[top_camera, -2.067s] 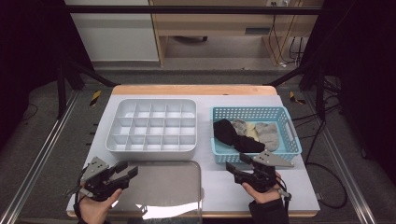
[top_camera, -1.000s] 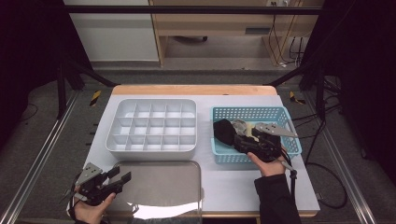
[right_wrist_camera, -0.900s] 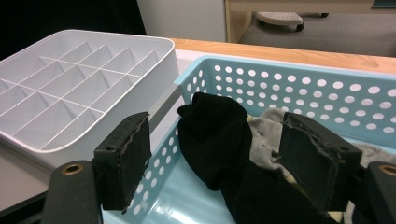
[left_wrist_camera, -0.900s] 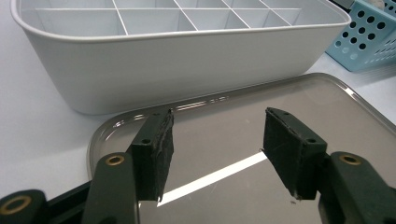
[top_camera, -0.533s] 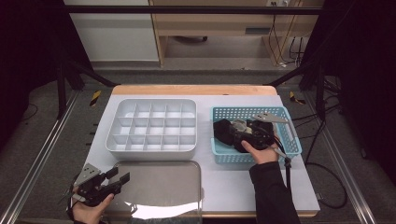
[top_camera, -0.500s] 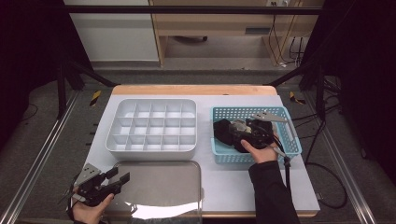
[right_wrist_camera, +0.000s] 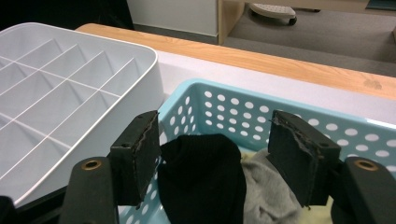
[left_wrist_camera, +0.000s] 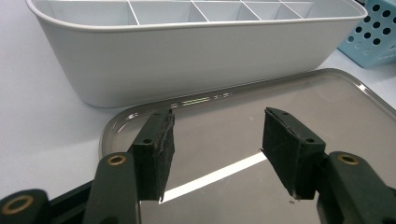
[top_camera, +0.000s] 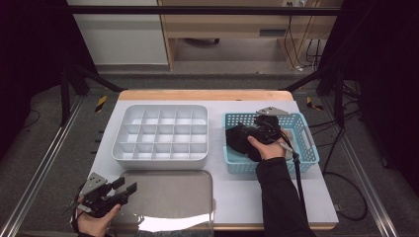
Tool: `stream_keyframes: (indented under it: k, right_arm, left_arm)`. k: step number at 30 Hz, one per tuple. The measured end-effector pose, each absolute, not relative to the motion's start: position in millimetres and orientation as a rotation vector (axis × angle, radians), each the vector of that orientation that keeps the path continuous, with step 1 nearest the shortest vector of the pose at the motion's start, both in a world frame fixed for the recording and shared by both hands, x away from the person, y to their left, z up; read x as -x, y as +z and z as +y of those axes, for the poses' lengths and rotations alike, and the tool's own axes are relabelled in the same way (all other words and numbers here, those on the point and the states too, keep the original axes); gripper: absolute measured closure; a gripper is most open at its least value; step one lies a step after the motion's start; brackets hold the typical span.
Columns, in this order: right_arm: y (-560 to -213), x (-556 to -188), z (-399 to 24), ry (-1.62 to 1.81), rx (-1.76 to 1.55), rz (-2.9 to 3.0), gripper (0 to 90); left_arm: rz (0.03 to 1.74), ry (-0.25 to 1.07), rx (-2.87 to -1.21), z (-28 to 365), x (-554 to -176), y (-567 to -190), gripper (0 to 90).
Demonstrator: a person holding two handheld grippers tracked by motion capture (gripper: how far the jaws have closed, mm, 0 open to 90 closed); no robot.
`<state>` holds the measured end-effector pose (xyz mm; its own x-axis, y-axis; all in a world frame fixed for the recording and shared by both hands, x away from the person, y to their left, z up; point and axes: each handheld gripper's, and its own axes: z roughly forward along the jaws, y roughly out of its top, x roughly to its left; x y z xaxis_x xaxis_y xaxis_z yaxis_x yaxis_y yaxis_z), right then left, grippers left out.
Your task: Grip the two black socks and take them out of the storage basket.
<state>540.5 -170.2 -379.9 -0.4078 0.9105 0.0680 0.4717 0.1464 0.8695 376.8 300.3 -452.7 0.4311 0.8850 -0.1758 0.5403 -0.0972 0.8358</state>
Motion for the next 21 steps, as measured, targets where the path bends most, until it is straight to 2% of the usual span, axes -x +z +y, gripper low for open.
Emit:
stream_keyframes:
  k: [14,21]
  right_arm:
    - [-400,-563,-161,1.16,-1.377,1.959,36.1]
    - [-415,-571,-152,1.128,-1.408,2.009,32.3]
  left_arm:
    - [1.234,0.47,-1.771,301,-377,-454,42.6]
    - [1.234,0.468,-1.772,301,-378,-454,42.6]
